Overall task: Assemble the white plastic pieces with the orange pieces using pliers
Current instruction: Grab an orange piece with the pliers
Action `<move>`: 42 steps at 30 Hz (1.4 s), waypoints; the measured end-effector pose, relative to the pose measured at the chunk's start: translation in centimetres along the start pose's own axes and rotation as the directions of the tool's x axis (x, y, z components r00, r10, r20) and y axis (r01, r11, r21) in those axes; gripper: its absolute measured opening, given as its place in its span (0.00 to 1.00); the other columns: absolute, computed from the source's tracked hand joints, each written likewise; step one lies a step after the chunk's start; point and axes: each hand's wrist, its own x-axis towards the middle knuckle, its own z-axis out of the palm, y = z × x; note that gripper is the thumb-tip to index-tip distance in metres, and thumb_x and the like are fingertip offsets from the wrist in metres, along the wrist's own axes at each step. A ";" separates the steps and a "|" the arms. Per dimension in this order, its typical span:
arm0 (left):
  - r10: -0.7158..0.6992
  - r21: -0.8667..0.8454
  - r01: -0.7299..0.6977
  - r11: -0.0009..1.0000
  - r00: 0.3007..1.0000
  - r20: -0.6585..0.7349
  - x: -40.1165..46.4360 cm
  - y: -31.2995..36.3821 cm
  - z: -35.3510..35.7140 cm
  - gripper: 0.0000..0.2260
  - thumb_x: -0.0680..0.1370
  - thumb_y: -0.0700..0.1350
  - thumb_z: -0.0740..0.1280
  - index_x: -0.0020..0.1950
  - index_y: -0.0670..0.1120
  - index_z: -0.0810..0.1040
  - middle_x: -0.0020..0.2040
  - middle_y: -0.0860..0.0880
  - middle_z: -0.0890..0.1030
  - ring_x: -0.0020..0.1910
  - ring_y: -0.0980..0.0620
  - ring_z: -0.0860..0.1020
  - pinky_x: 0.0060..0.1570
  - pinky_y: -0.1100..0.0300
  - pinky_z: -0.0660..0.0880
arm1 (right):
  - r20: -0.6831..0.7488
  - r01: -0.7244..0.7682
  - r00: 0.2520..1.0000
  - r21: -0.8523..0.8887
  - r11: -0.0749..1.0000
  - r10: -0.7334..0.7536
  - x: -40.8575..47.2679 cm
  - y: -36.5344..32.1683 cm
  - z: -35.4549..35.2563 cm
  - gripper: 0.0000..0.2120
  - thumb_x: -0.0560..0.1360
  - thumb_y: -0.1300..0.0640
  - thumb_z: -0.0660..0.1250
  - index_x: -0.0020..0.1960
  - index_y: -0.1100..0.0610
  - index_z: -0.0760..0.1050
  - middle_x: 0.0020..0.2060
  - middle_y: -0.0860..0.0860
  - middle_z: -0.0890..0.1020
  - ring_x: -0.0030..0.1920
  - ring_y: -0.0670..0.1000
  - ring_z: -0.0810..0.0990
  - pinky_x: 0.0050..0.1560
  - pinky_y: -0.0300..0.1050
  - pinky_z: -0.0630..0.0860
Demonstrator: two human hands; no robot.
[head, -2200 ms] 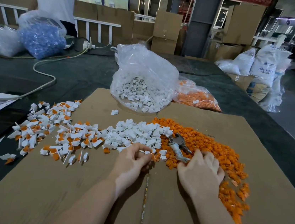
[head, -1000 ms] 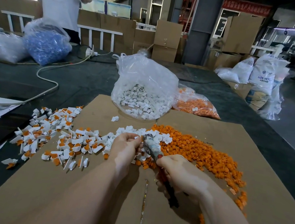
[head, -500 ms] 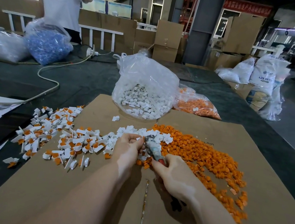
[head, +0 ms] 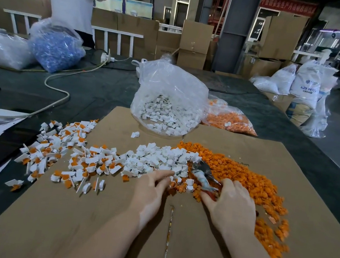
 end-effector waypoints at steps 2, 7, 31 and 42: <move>0.029 0.065 -0.030 0.997 0.999 0.027 0.0 0.0 0.1 0.10 0.79 0.40 0.62 0.57 0.48 0.80 0.49 0.56 0.78 0.52 0.61 0.73 0.46 0.85 0.63 | 0.004 -0.004 1.000 -0.092 0.996 0.005 0.1 0.4 0.3 0.28 0.72 0.30 0.55 0.60 0.51 0.69 0.57 0.48 0.74 0.60 0.49 0.71 0.58 0.43 0.66; 0.042 0.154 -0.052 0.987 0.997 0.069 0.1 -0.2 0.3 0.11 0.80 0.41 0.61 0.58 0.51 0.79 0.53 0.57 0.78 0.56 0.61 0.74 0.54 0.71 0.66 | -0.264 0.175 0.948 -0.036 0.984 -0.178 -0.1 -0.7 0.0 0.21 0.65 0.48 0.76 0.51 0.61 0.81 0.47 0.59 0.82 0.49 0.60 0.80 0.56 0.60 0.72; 0.105 0.135 -0.126 0.983 0.983 0.154 -1.0 -0.6 -0.1 0.15 0.72 0.37 0.72 0.53 0.54 0.78 0.44 0.58 0.79 0.45 0.61 0.76 0.49 0.71 0.72 | -0.285 0.366 0.926 0.530 0.765 -0.246 -2.5 -3.7 1.9 0.05 0.67 0.67 0.74 0.40 0.60 0.80 0.37 0.51 0.81 0.41 0.52 0.79 0.46 0.34 0.68; 0.128 0.124 -0.117 0.985 0.988 -0.083 -1.2 -0.4 -1.3 0.07 0.75 0.41 0.68 0.43 0.54 0.77 0.47 0.51 0.75 0.44 0.63 0.72 0.43 0.79 0.64 | -0.310 0.300 0.940 0.551 0.779 -0.143 -2.6 -3.7 1.9 0.01 0.71 0.62 0.72 0.42 0.59 0.81 0.37 0.50 0.80 0.42 0.50 0.78 0.45 0.38 0.71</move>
